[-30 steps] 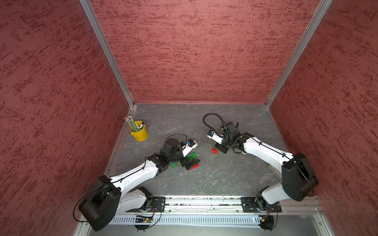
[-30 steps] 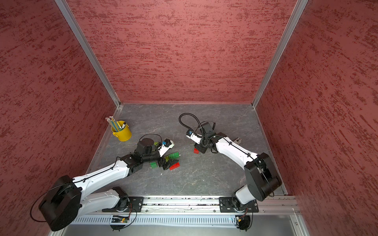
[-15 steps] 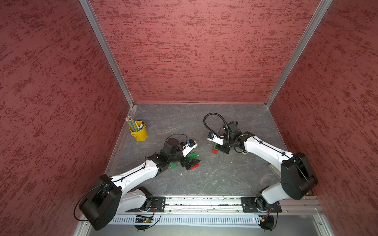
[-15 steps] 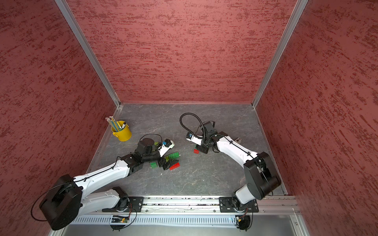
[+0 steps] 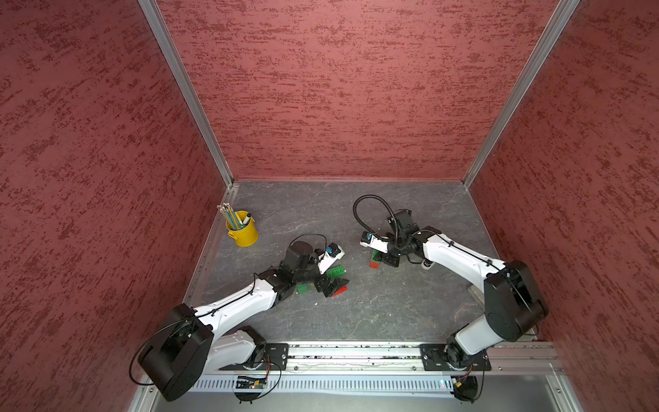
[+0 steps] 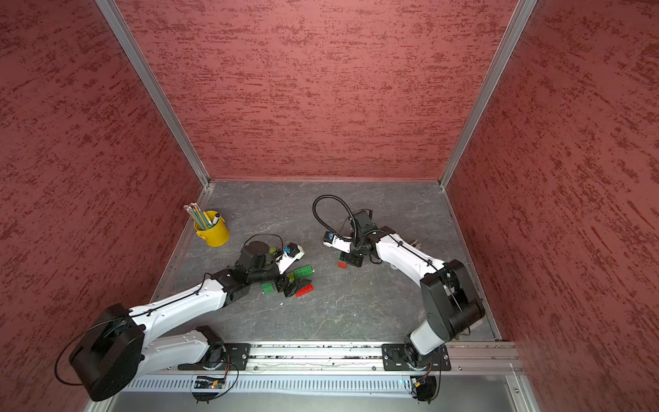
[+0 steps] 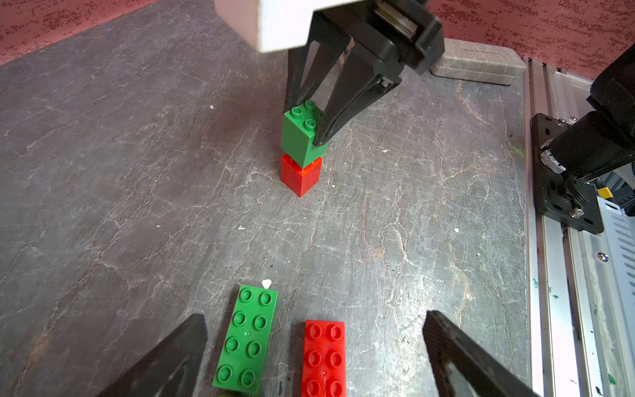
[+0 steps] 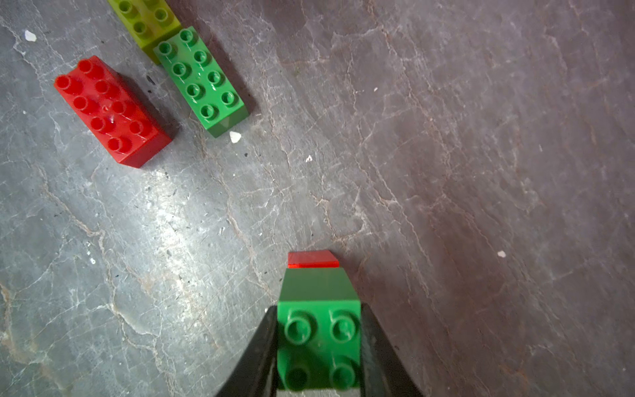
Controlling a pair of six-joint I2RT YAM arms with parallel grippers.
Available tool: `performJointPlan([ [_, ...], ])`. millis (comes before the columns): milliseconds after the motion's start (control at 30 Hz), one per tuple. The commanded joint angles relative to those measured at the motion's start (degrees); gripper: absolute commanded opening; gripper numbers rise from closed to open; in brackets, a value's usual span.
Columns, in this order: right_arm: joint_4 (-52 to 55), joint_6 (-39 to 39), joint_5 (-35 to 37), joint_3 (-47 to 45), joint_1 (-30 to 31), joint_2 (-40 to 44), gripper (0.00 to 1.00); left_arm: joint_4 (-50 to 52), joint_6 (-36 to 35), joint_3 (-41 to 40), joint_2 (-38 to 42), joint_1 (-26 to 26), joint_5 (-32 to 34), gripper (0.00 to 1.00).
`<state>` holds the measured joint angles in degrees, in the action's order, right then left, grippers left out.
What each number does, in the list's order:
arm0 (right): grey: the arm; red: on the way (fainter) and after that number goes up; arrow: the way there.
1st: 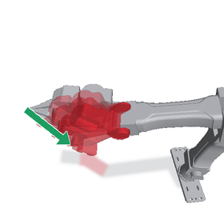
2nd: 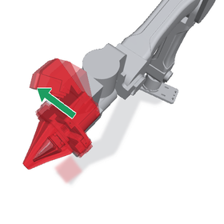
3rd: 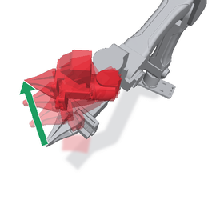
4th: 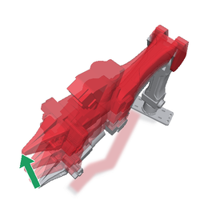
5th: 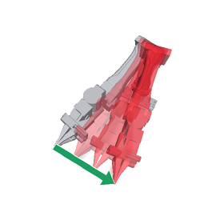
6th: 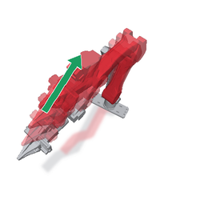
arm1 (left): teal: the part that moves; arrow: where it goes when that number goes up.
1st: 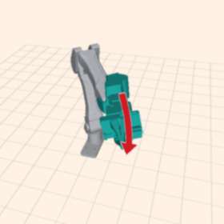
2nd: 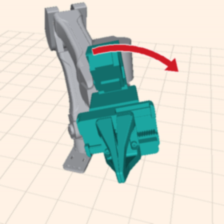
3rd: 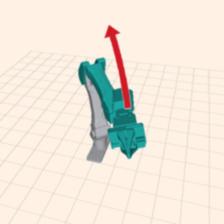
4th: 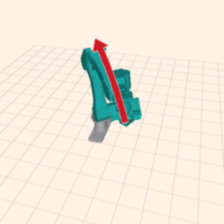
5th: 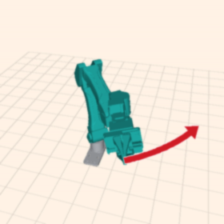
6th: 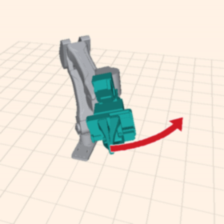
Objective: Assemble a spoon with lego
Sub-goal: Assemble the lego brick with the lego brick.
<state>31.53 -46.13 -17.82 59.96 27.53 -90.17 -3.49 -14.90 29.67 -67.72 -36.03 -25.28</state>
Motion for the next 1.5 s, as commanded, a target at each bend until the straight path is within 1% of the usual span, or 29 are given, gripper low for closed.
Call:
performJointPlan([
  [0, 0.1, -0.9, -1.2, 1.7, -0.3, -1.1, 0.27, 0.5, -0.6, 1.3, -0.4, -0.1, -0.5, 1.00],
  [367, -0.3, -0.7, 1.4, 1.6, -0.3, -1.9, 0.26, 0.8, -0.7, 1.4, 0.0, 0.1, -0.4, 1.00],
  [667, 0.2, -2.0, 1.7, 2.1, -0.3, -3.5, 0.25, 0.8, -0.7, 1.2, 0.1, 0.0, -0.5, 1.00],
  [767, 1.0, -2.3, 1.8, 2.7, -0.3, -4.4, 0.25, 0.9, -0.7, 1.2, 0.0, 0.0, -0.4, 1.00],
  [900, 4.1, -0.7, 2.3, 4.1, -0.3, -6.5, 0.25, 1.4, -0.9, 1.3, 0.1, 0.1, -0.3, 1.00],
  [1167, 6.7, -1.2, 7.6, 3.3, 0.5, -10.1, 0.22, 1.4, -1.1, 1.0, 0.8, 0.2, 0.3, 1.00],
  [1267, 7.3, -0.5, 6.0, 5.1, 0.6, -11.1, 0.22, 1.4, -1.1, 0.9, 1.1, 0.2, 0.3, 1.00],
  [1333, 8.0, -0.3, 6.2, 6.7, 0.6, -11.4, 0.24, 1.4, -1.1, 0.8, 1.2, 0.2, 0.4, 1.00],
  [1433, 7.8, -0.1, 4.8, 8.4, 0.5, -9.7, 0.32, 1.5, -1.0, 0.8, 1.4, 0.2, 0.5, 1.00],
  [1467, 7.8, -0.1, 4.8, 9.0, 0.5, -9.3, 0.32, 1.4, -1.0, 0.8, 1.3, 0.2, 0.6, 1.00],
])
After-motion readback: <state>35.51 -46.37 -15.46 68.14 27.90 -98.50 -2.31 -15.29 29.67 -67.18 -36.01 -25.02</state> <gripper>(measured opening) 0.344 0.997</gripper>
